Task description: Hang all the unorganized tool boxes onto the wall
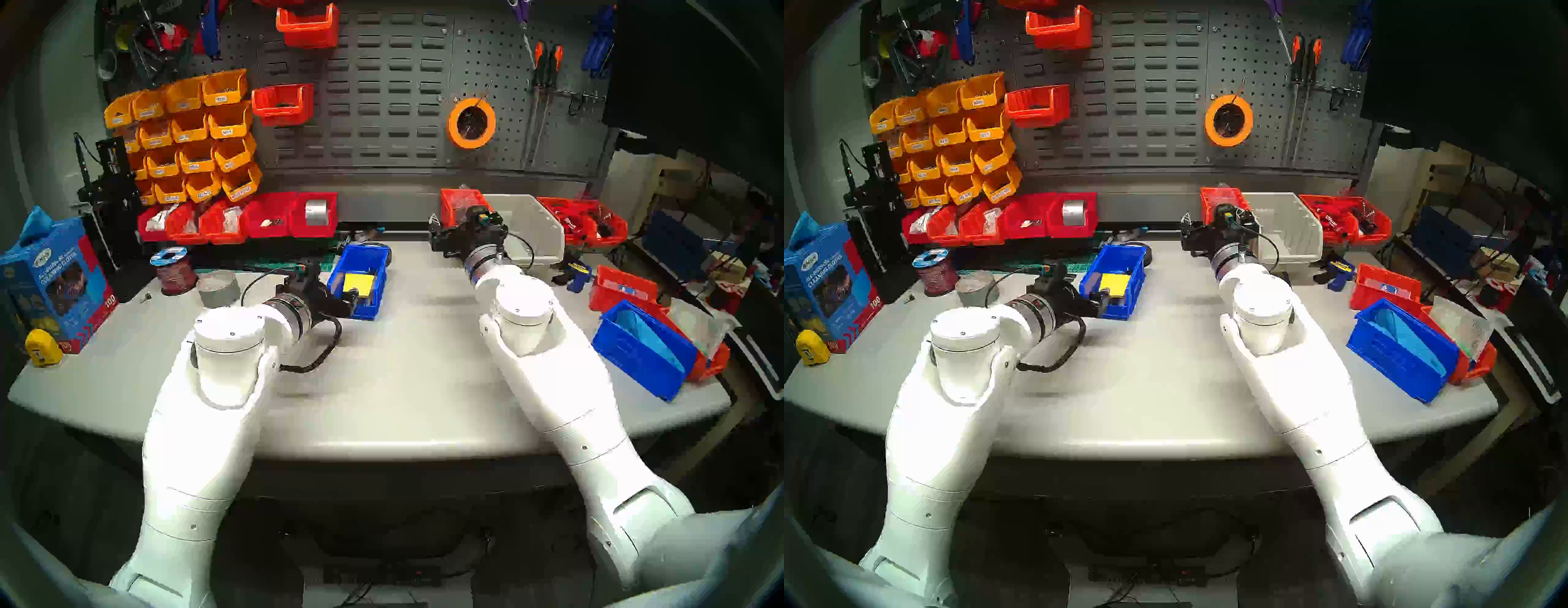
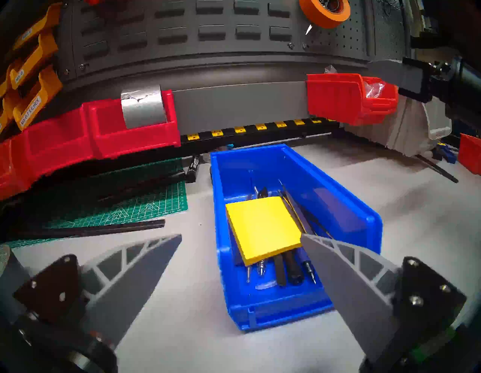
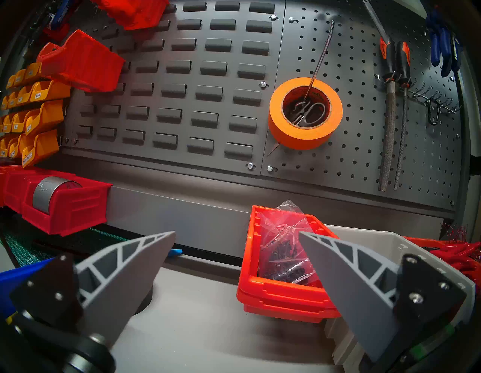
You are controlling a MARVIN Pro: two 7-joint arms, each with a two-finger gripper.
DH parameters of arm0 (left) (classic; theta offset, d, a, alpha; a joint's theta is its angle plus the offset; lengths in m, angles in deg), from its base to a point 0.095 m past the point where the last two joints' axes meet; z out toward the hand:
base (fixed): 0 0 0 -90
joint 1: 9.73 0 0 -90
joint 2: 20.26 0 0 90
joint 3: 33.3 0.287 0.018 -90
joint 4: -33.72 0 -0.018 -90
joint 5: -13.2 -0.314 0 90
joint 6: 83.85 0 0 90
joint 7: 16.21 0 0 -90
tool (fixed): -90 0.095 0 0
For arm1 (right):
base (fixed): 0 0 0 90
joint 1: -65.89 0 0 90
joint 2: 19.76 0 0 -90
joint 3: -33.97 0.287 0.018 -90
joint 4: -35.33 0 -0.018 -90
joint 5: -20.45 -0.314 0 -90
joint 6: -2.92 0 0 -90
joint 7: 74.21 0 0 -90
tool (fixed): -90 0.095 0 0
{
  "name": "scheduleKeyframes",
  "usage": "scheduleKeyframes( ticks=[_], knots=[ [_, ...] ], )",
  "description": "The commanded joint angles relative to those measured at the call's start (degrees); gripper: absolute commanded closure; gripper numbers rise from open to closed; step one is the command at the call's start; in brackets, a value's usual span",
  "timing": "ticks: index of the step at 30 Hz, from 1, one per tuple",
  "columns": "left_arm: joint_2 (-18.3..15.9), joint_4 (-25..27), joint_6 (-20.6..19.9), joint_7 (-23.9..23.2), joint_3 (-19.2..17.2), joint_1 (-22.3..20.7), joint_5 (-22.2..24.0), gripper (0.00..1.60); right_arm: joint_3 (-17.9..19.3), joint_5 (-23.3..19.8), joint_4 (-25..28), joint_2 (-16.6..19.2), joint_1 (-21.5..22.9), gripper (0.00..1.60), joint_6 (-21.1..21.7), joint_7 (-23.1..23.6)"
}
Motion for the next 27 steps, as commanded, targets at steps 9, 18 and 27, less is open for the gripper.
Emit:
scheduleKeyframes(
  ticks=[9,18,27],
  knots=[
    [1.9,-1.7,2.9,-0.3,-0.5,-2.2,0.5,0.48,0.1,0.1,1.0,0.0,0.4,0.0,-0.1,0.1],
    [3.3,-1.9,2.9,0.2,-1.2,-2.2,1.0,1.6,0.1,0.1,1.0,0.0,0.4,0.0,-0.1,0.1],
    [4.8,0.6,0.7,1.6,-2.3,-1.3,2.3,1.6,0.1,0.1,1.0,0.0,0.4,0.0,-0.1,0.1]
  ],
)
